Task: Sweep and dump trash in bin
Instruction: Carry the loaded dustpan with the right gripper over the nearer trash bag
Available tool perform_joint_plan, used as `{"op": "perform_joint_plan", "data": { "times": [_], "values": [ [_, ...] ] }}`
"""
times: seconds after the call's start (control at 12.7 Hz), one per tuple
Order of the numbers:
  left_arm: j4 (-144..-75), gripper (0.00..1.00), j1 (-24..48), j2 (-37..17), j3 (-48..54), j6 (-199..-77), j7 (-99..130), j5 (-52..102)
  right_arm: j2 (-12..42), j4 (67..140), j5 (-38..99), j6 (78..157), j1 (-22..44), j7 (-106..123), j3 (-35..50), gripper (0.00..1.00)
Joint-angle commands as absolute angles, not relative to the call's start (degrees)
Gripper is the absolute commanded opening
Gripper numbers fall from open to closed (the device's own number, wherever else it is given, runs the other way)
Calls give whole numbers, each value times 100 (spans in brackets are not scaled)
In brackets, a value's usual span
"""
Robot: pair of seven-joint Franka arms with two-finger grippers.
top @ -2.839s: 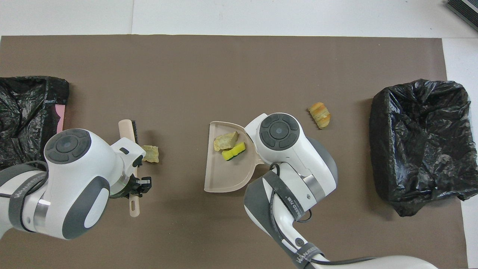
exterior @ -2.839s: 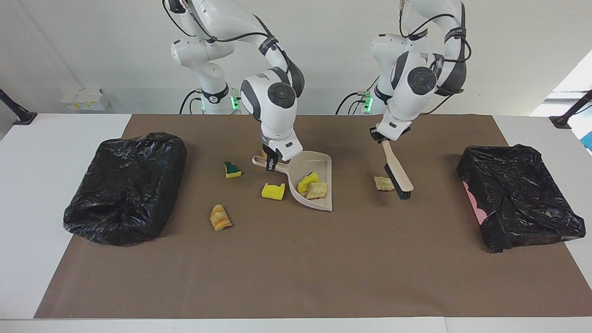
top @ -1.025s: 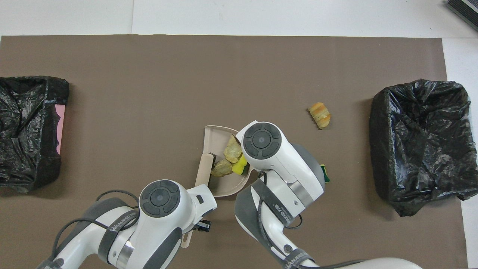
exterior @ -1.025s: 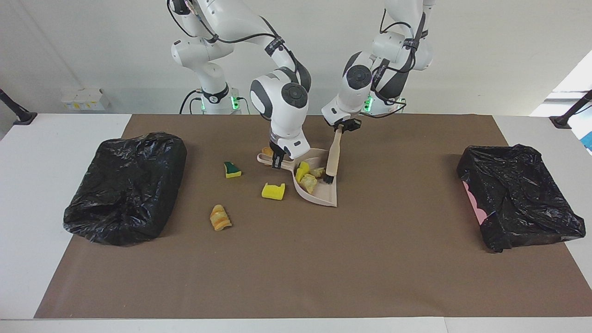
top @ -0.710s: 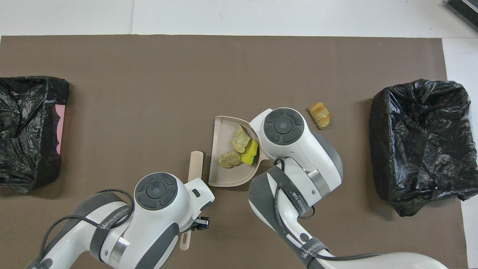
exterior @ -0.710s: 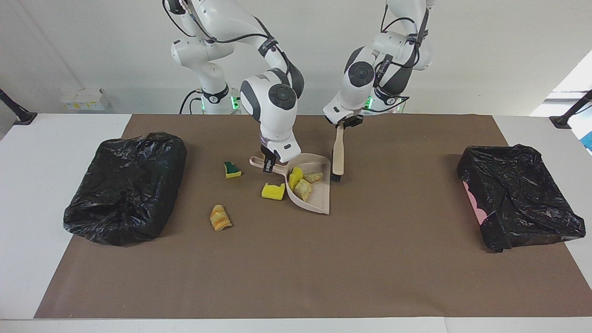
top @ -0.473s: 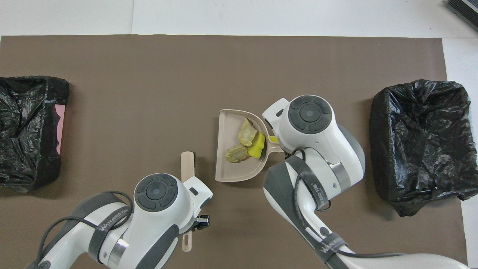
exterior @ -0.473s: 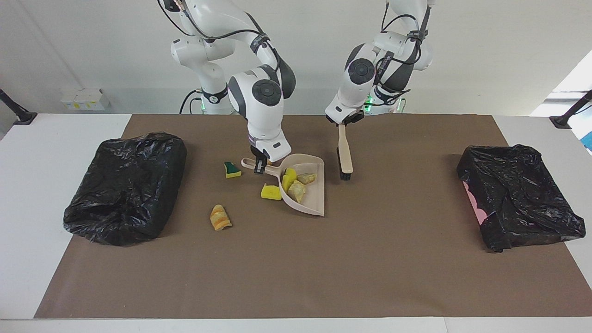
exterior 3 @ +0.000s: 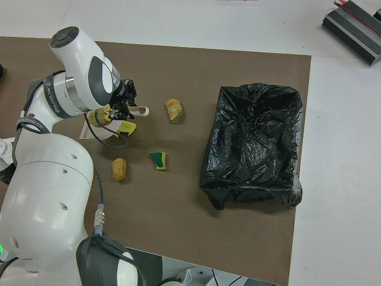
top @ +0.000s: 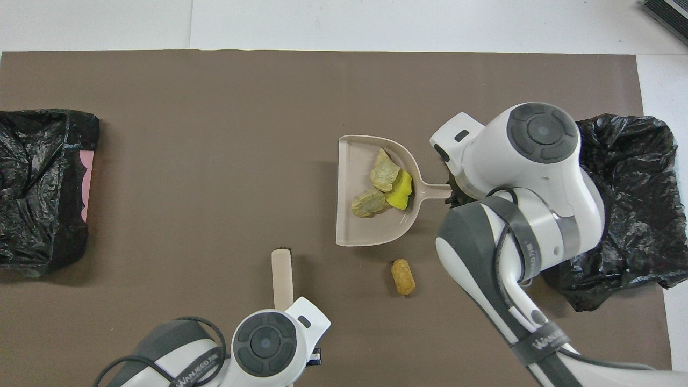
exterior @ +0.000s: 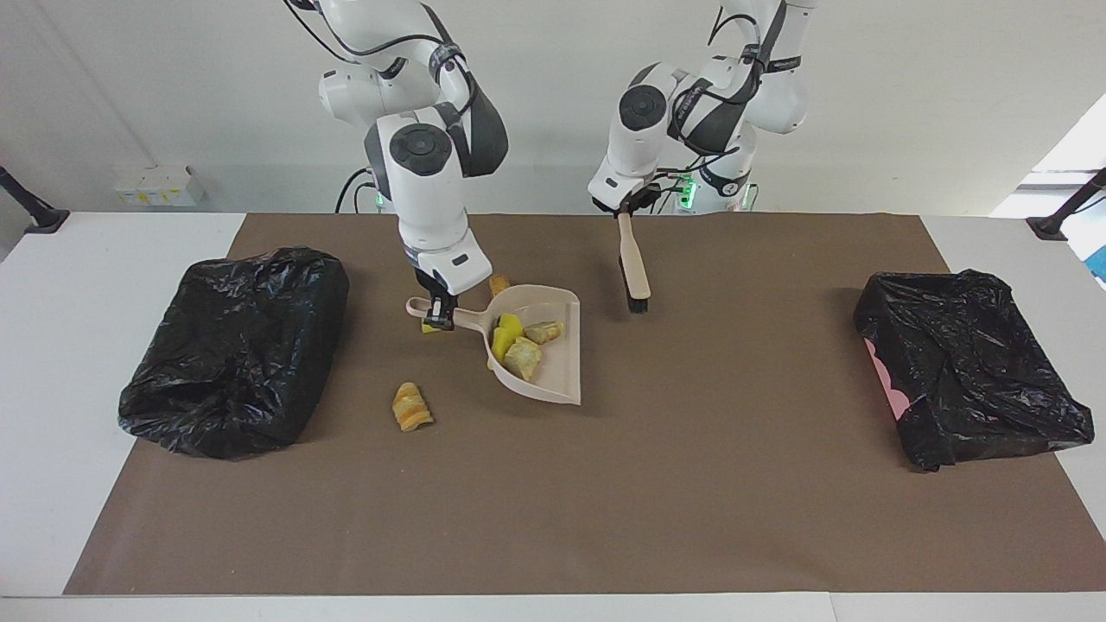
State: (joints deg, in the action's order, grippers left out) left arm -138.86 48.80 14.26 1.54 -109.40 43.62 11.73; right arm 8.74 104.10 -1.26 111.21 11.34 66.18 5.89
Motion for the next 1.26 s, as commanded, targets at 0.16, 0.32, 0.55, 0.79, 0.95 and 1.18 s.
{"op": "perform_joint_plan", "data": {
  "times": [0.16, 0.32, 0.55, 0.79, 0.95, 1.18],
  "values": [
    [-14711, 0, 5808, 1854, 88, -11592, 4868, 1415, 800, 10248, 369, 10705, -102, 8415, 615, 0],
    [-14853, 0, 5967, 1863, 97, -11741, 4983, 1572, 809, 10248, 369, 10696, -657, 9164, 615, 0],
    [-14994, 0, 5968, 1855, 88, -11970, 4957, 1679, 861, 9846, 255, 10346, -1307, 10034, 589, 0],
    [-15143, 1, 5968, 1811, 97, -12129, 4896, 1687, 844, 9397, -235, 10074, -1827, 10721, 580, 0],
    [-15144, 20, 5968, 1802, 88, -12129, 4878, 1705, 844, 9273, -448, 10002, -2247, 10993, 580, 0],
    [-15100, 100, 5889, 1714, 62, -12164, 4660, 1705, 852, 9255, -938, 10125, -2820, 11250, 571, 0]
  ]
}}
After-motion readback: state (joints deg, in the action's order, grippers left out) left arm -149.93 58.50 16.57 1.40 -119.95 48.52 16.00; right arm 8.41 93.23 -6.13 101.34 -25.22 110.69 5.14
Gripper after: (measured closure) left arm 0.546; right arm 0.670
